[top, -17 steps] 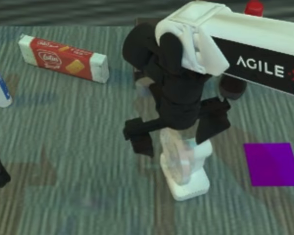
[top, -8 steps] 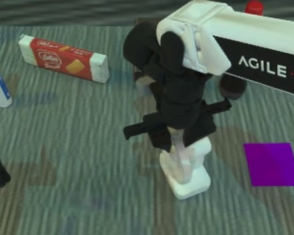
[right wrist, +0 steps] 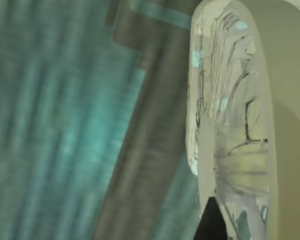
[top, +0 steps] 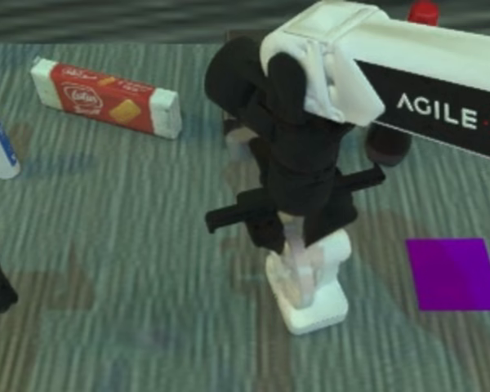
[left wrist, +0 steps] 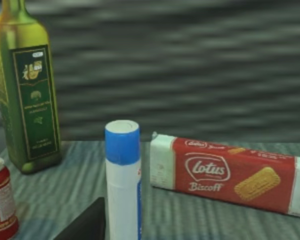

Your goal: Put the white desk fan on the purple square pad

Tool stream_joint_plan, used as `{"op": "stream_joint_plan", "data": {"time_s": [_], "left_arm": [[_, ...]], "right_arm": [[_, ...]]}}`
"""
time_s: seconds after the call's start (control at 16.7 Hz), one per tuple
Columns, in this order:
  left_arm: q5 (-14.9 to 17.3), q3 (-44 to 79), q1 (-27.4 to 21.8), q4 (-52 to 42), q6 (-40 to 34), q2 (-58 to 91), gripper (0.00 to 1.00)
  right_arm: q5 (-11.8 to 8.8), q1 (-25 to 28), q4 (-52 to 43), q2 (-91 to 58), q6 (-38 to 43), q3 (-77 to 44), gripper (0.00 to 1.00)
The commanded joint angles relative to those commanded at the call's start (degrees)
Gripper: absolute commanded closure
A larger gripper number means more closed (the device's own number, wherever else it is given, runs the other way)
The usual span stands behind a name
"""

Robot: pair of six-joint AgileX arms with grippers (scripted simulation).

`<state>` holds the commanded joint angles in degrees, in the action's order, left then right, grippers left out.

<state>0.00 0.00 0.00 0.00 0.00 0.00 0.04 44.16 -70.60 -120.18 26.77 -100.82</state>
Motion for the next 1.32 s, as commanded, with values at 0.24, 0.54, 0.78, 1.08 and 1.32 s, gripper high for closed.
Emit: {"op": "stream_joint_plan", "data": {"time_s": [0.24,0.54,0.78,1.08,1.32], "left_arm": [[0.0,0.0,0.0,0.0,0.0,0.0,0.00],[0.0,0.0,0.0,0.0,0.0,0.0,0.00],[0.0,0.0,0.0,0.0,0.0,0.0,0.00],[0.0,0.0,0.0,0.0,0.0,0.0,0.00],[0.0,0.0,0.0,0.0,0.0,0.0,0.00]], "right_arm": [[0.1,-0.1,-1.0,0.4,0.0,-0.9,1.00],[0.1,0.2,-9.3,0.3,0.0,-9.3,1.00],[0.1,0.3,-11.4,0.4,-0.1,-11.4,1.00],[-0.2,-0.6,-11.6,0.8,-1.8,-10.6,1.00],[-1.3,-3.9,-12.9,3.1,-12.7,-7.5,1.00]]}}
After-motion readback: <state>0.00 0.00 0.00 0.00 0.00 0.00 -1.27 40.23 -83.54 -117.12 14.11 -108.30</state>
